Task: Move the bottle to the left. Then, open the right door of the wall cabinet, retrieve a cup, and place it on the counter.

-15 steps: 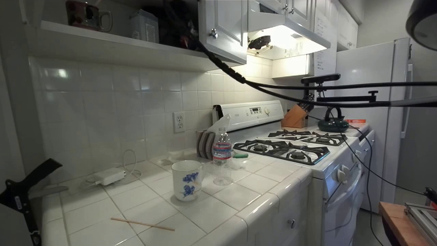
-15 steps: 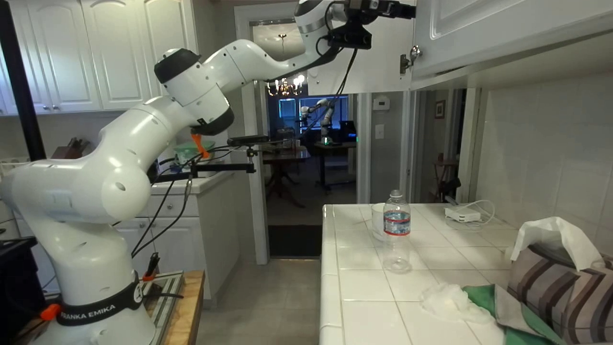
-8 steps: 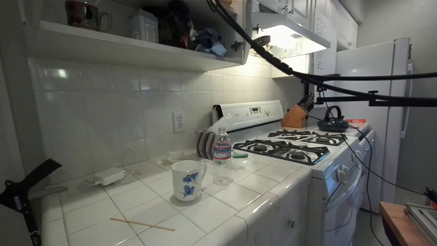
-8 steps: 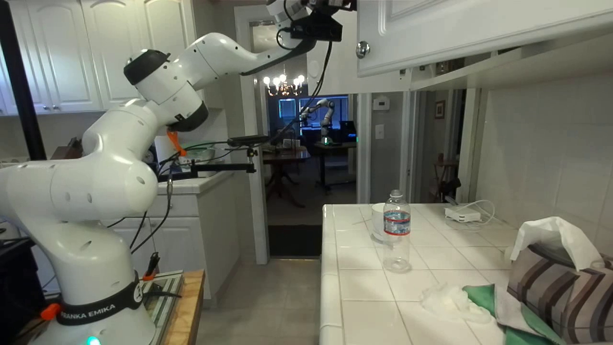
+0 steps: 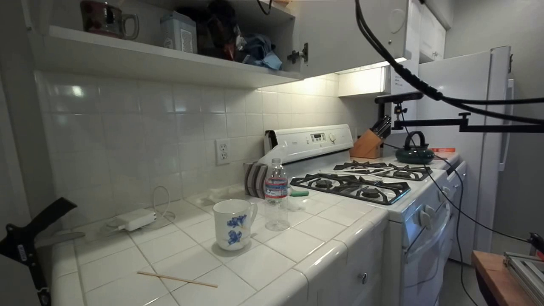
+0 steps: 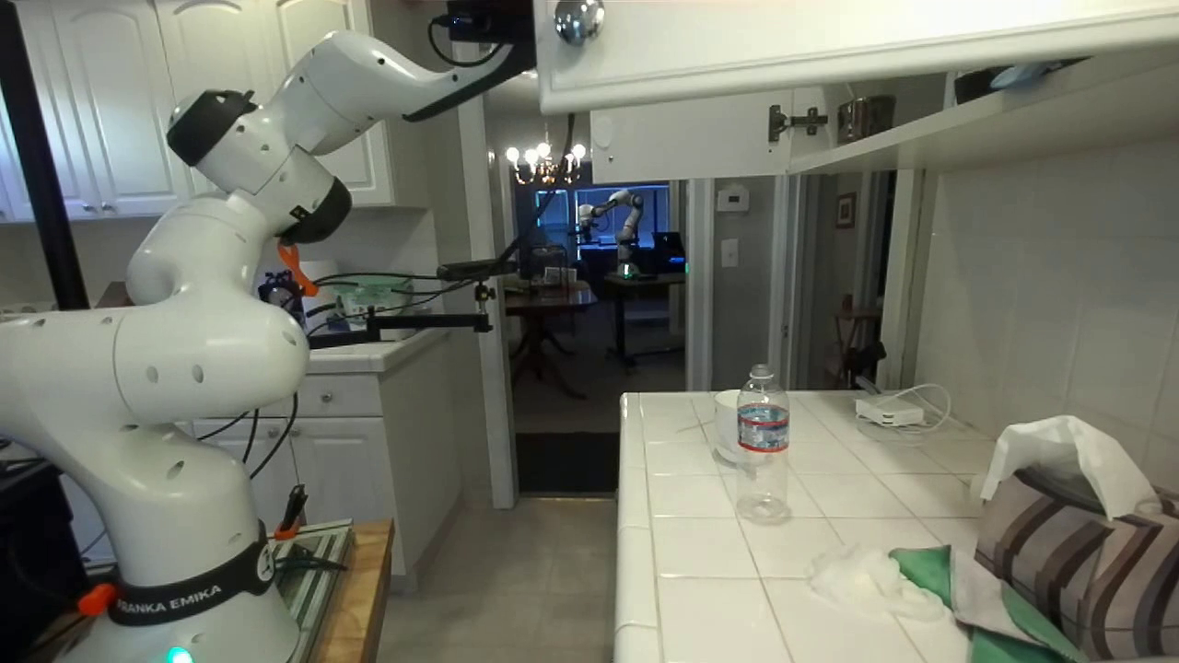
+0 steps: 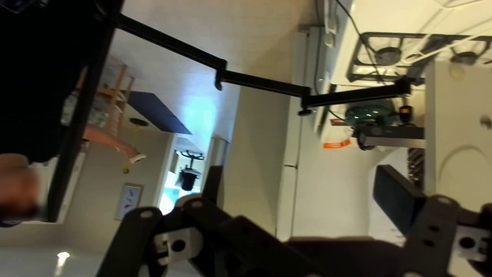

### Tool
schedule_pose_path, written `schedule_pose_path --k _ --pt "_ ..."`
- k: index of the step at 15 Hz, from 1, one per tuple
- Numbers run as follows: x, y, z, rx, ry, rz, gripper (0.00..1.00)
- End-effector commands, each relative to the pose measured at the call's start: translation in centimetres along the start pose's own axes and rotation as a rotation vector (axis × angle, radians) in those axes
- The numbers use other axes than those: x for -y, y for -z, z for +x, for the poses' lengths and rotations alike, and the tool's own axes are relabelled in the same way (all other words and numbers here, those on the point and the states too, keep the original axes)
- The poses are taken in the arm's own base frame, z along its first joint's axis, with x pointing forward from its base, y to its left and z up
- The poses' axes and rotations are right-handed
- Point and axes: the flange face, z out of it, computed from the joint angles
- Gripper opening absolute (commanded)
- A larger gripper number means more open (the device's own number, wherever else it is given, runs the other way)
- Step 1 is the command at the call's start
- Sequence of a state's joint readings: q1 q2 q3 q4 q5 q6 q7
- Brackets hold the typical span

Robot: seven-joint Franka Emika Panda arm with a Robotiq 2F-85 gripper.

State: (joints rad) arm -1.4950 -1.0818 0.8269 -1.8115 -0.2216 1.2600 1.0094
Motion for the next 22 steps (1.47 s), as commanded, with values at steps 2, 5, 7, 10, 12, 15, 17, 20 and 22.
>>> schedule_pose_path --k 2,5,7,10,12,15,17,20,22 --pt "-3.0 -10.5 2.0 0.129 -0.151 -0.175 1.00" --pt "-1.1 -10.0 1.7 0.181 -0.141 0.018 1.00" --pt "0.3 -7.1 0.5 0.157 -0.111 0.123 1.00" --pt "1.5 -1.3 -2.5 0.117 -0.032 0.288 1.00" --pt "2.1 1.9 -4.1 0.086 0.023 0.404 1.00" --pt "3.4 4.9 -4.1 0.043 0.083 0.591 1.00" --pt "4.3 5.8 -2.5 0.013 0.084 0.718 1.00" --pt "5.9 5.4 -0.2 0.018 0.065 0.897 1.00" --pt "6.0 4.7 1.5 0.062 0.036 1.006 1.00"
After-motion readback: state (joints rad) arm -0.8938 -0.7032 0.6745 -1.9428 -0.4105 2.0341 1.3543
